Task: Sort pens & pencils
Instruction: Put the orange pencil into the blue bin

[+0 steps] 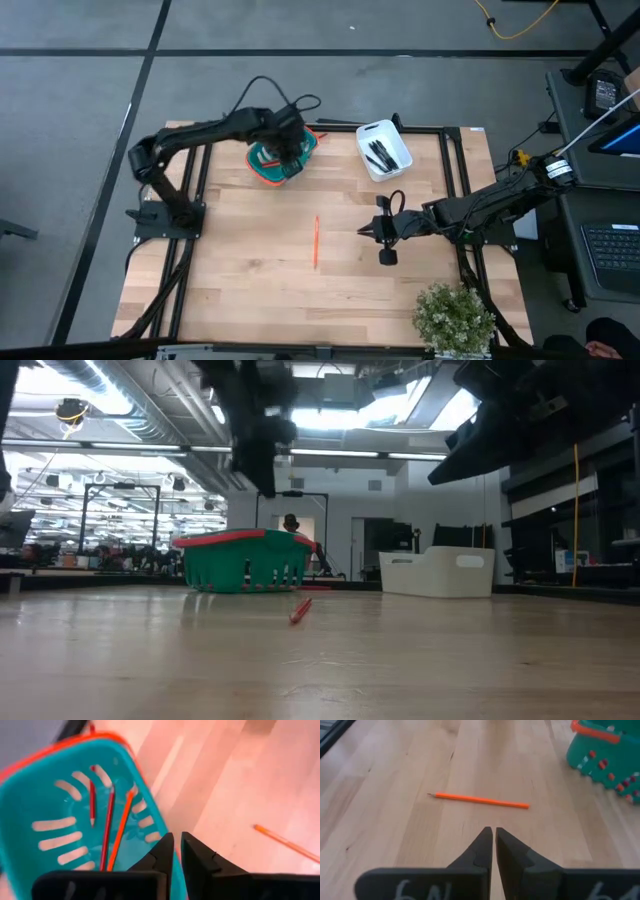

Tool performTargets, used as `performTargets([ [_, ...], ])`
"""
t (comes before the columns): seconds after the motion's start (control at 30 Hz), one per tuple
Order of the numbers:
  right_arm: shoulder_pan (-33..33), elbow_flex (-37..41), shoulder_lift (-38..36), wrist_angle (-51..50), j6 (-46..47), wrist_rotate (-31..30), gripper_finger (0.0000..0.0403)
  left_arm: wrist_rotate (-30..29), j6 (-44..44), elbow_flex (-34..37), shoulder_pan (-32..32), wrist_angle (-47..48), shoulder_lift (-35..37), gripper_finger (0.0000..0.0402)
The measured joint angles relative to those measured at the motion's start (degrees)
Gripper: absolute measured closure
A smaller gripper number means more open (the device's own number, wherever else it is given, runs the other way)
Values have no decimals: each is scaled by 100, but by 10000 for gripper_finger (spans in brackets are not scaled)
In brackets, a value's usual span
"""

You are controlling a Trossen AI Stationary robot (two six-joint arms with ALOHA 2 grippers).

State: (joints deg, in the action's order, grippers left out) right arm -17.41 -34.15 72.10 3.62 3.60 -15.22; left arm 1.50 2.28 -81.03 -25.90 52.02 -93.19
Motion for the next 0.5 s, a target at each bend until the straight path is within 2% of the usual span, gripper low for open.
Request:
performTargets([
  [0.17, -14, 0, 0, -240, 381, 34, 377, -866, 516, 518, 975, -358, 774, 374],
  [0.33, -192, 0, 2, -270, 778, 36, 377, -1444, 881, 1444, 2171, -1307, 1364, 374],
  [0.5, -400, 0, 155, -206, 1410, 32, 377, -2167, 1447, 2322, 3098, -2195, 1634, 374],
])
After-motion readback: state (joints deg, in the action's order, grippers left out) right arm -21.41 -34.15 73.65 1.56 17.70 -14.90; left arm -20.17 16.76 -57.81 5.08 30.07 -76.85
